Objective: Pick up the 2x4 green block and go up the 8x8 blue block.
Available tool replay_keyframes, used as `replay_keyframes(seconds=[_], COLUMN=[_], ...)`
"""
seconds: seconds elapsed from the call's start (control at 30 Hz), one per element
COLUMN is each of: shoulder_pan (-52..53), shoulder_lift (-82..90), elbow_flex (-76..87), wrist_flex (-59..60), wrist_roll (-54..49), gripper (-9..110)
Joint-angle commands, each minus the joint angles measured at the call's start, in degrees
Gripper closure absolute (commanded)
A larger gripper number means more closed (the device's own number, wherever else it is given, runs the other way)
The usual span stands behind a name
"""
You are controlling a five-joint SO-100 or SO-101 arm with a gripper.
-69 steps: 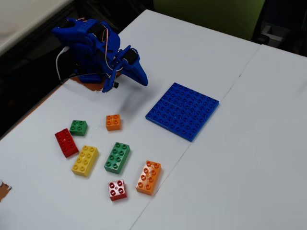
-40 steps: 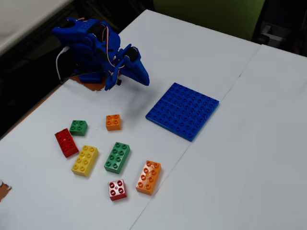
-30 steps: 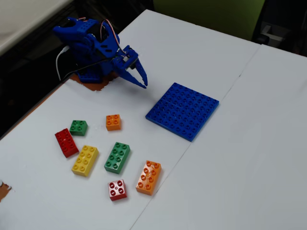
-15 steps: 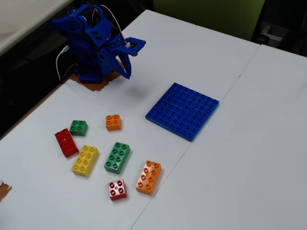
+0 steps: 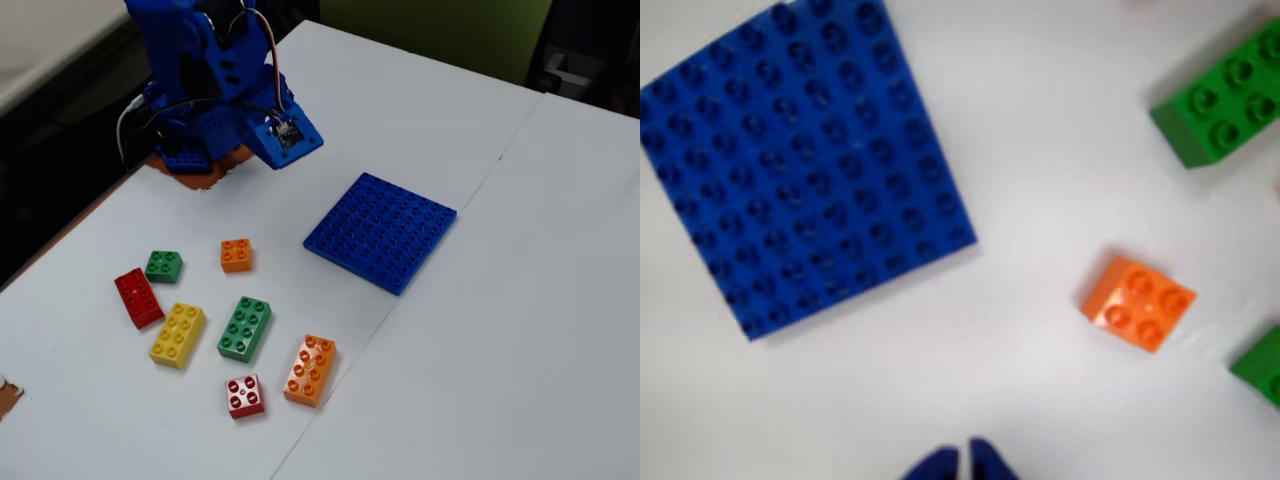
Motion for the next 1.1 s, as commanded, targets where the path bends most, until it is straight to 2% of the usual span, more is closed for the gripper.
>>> replay_keyframes(seconds=[0.0, 0.13, 0.27, 0.53, 0.87, 1.07], shoulder_pan=[3.8, 7.7, 10.7, 16.7, 20.4, 21.1], shoulder_lift=[-8.8, -17.0, -21.3, -32.0, -45.6, -48.1], elbow_flex=[-9.6, -15.9, -19.2, -27.9, -42.7, -46.2], wrist_flex=[2.2, 2.1, -0.3, 3.7, 4.5, 0.4], wrist_roll=[0.6, 5.1, 5.1, 5.3, 17.0, 21.5], gripper=[99, 91, 87, 76, 77, 77])
